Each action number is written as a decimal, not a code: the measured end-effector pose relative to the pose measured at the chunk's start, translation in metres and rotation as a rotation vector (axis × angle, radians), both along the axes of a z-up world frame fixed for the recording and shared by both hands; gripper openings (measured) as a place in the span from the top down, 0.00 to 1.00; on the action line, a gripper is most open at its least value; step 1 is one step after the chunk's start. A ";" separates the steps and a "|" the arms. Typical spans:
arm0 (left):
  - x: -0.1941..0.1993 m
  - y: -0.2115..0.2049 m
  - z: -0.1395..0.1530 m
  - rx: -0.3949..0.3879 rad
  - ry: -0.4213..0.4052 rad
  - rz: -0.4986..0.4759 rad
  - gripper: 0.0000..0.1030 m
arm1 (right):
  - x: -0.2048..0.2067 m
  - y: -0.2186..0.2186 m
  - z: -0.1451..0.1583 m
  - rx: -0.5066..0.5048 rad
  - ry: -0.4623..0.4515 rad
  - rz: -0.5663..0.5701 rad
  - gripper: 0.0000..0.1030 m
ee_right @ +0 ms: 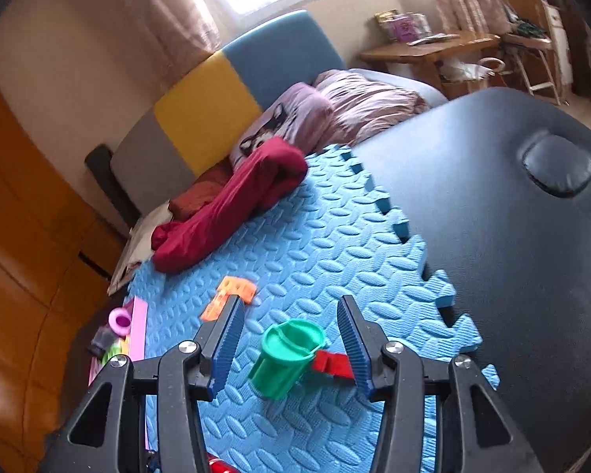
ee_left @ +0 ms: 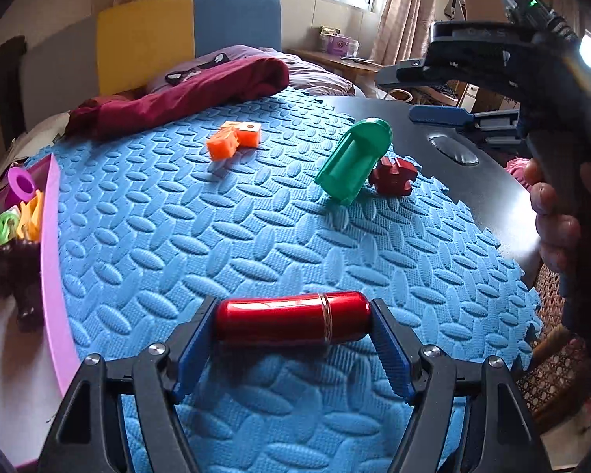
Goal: Organize rigid objects
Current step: 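Hold the red canister in the left gripper while the right grasps the red block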
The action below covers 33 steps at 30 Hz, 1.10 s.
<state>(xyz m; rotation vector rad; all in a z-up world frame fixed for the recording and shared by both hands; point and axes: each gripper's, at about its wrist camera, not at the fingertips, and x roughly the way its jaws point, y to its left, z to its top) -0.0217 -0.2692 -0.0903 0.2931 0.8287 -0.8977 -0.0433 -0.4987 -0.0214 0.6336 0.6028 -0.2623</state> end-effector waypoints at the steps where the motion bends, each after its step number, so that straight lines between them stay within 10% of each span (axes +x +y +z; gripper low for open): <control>1: -0.001 0.001 0.000 0.004 -0.010 0.003 0.27 | 0.003 0.004 0.000 -0.006 0.002 0.026 0.51; 7: -0.001 0.004 -0.001 -0.007 -0.011 0.010 0.27 | 0.027 0.022 -0.011 -0.038 0.098 0.093 0.47; 11: 0.000 0.008 -0.001 -0.016 -0.001 0.017 0.27 | 0.030 0.022 -0.007 0.200 -0.067 0.280 0.44; 33: -0.001 0.012 0.000 -0.028 -0.002 0.020 0.27 | 0.013 -0.005 -0.014 0.017 0.072 -0.059 0.42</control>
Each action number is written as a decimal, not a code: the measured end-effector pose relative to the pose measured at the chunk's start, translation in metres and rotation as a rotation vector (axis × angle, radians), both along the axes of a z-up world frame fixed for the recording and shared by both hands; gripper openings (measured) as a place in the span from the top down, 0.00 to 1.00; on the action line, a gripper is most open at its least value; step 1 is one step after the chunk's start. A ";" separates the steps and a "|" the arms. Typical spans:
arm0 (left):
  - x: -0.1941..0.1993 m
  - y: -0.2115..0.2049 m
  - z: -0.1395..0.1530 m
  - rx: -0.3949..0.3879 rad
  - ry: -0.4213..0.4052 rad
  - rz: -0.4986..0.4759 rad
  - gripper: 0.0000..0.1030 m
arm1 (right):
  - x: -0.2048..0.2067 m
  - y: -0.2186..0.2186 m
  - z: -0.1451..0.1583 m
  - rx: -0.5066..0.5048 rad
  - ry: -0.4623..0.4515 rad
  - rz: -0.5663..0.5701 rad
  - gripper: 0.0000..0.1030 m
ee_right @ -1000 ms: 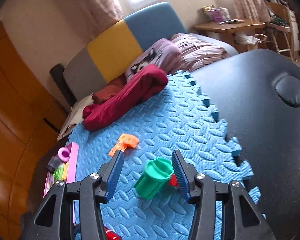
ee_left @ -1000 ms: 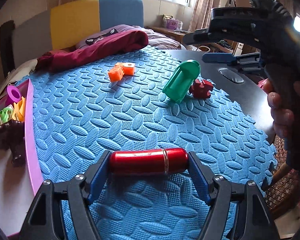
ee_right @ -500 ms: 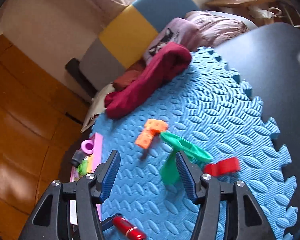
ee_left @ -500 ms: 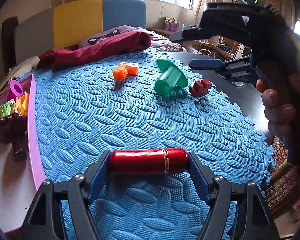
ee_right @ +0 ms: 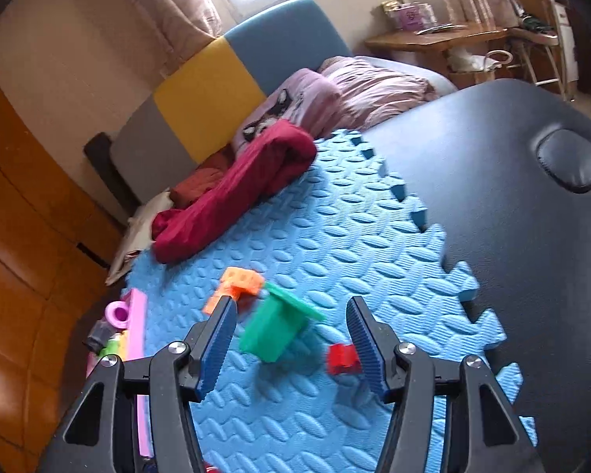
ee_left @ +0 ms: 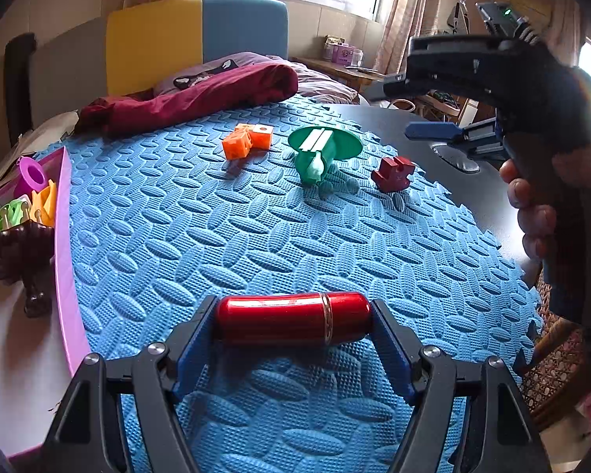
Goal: Organize rigid objects
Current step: 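Hold the red canister in the left gripper while the right grasps the red block, then carry the red canister in the left gripper over the tray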
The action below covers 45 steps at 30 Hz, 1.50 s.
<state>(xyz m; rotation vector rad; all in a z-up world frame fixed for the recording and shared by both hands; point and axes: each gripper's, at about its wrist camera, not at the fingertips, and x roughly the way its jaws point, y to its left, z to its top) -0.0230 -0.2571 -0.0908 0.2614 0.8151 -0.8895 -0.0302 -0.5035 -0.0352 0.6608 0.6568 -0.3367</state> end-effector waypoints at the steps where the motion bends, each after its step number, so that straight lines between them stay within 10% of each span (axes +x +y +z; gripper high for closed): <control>1: 0.000 0.000 0.000 0.000 0.001 0.000 0.27 | 0.001 -0.001 -0.003 -0.010 0.027 -0.008 0.41; 17: 0.000 0.000 0.000 -0.004 0.002 0.000 0.27 | 0.022 0.016 -0.034 -0.110 0.287 0.073 0.37; 19: 0.000 0.000 0.000 -0.004 0.001 0.000 0.27 | 0.027 0.022 -0.041 -0.167 0.357 0.097 0.53; 45: -0.002 0.000 0.001 0.010 -0.014 0.018 0.27 | 0.034 0.033 -0.042 -0.275 0.397 0.126 0.54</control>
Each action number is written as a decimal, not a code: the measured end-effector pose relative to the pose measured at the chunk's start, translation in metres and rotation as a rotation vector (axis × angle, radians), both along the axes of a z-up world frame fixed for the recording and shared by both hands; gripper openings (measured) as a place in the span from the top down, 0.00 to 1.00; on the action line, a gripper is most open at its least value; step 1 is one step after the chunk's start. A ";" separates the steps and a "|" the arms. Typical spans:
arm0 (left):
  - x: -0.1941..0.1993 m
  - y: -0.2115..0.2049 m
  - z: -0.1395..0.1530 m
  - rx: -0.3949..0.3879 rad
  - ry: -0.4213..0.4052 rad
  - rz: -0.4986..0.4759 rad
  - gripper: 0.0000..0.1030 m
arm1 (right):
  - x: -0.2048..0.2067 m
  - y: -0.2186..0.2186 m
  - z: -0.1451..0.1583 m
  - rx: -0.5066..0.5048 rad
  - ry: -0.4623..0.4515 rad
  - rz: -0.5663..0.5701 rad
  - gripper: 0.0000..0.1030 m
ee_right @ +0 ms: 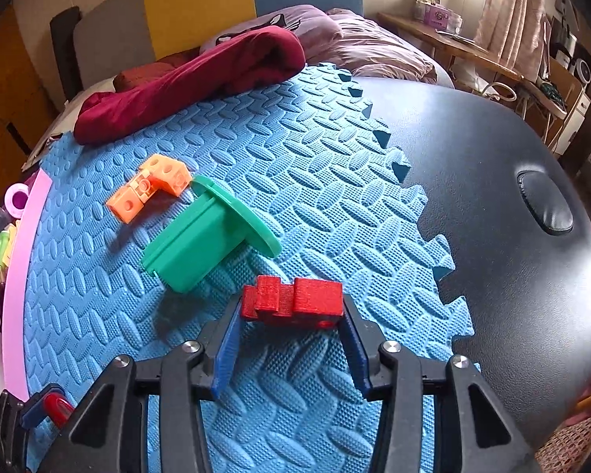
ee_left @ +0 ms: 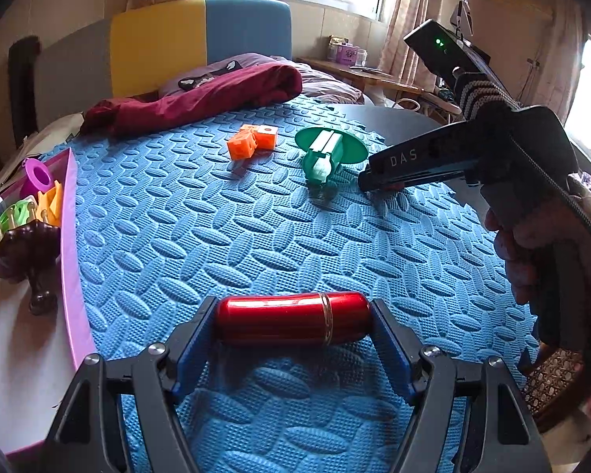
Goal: Organize rigid objects
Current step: 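Carry the red canister in the left gripper over the tray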
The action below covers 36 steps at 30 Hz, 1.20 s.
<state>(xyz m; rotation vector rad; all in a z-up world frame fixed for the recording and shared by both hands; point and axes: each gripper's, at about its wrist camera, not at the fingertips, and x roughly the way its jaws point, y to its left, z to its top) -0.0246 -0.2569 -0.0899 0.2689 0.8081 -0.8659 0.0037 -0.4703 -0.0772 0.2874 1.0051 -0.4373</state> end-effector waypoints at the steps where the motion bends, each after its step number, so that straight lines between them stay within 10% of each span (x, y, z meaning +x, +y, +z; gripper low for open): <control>1: 0.000 0.000 0.000 0.001 0.000 0.002 0.27 | 0.000 0.000 0.000 -0.002 0.000 0.001 0.54; 36: -0.016 0.040 0.067 -0.068 -0.062 0.102 0.27 | -0.001 0.000 0.002 -0.015 -0.002 0.011 0.55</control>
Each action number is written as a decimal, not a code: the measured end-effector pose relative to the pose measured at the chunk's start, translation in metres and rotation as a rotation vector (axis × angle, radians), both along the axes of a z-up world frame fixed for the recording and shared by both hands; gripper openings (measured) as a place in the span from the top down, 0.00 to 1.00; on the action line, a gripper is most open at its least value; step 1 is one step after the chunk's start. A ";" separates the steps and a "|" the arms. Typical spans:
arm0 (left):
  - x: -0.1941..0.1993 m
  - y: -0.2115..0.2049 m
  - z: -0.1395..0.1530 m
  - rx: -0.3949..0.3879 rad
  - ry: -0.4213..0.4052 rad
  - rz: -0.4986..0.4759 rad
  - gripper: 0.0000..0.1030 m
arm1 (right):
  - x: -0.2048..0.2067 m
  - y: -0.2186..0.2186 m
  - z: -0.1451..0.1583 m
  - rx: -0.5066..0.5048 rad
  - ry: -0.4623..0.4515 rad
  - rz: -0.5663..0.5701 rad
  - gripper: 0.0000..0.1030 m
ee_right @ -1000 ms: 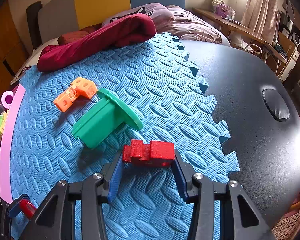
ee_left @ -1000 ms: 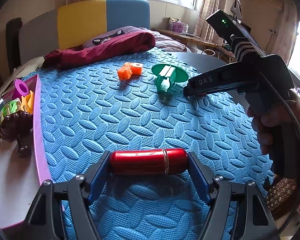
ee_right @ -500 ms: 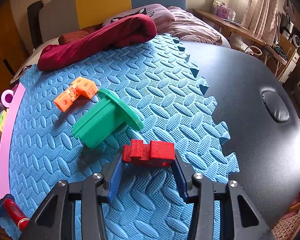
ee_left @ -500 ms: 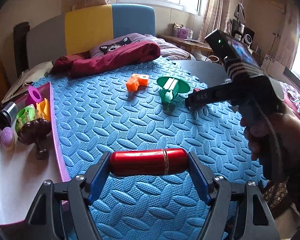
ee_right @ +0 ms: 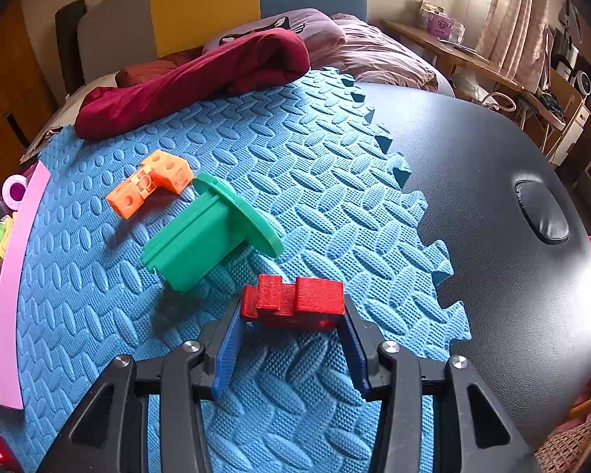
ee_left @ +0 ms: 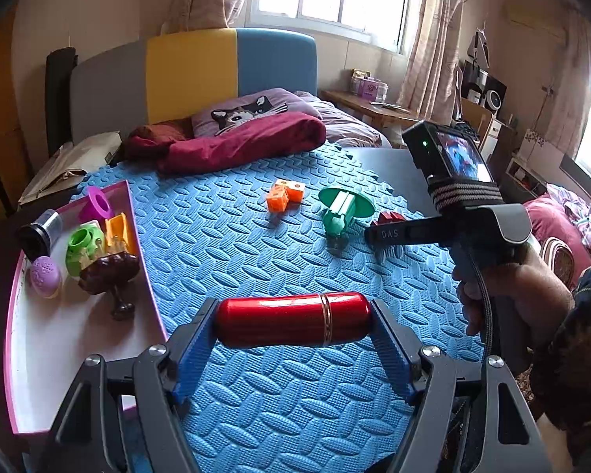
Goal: Organize rigid objects
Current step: 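Carry the red canister in the left gripper over the tray, then lower the red canister into the tray and open the left gripper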
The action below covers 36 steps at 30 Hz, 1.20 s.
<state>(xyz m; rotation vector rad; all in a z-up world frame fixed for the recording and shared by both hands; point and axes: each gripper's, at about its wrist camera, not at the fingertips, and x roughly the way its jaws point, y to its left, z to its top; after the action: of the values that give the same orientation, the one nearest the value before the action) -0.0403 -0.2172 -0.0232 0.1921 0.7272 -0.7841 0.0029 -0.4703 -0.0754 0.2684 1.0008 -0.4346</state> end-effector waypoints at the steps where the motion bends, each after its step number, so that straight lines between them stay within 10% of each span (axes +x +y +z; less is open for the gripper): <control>1: 0.000 0.002 0.001 -0.003 0.000 0.004 0.27 | 0.000 0.000 0.000 -0.001 0.000 0.000 0.55; 36: 0.096 0.175 -0.014 -0.077 0.161 0.469 0.27 | 0.000 0.002 0.001 -0.015 0.000 0.008 0.55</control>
<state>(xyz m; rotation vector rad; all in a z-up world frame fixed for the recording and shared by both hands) 0.0560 -0.0425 -0.0373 -0.1119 0.8514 -0.3801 0.0031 -0.4685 -0.0742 0.2506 0.9980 -0.4344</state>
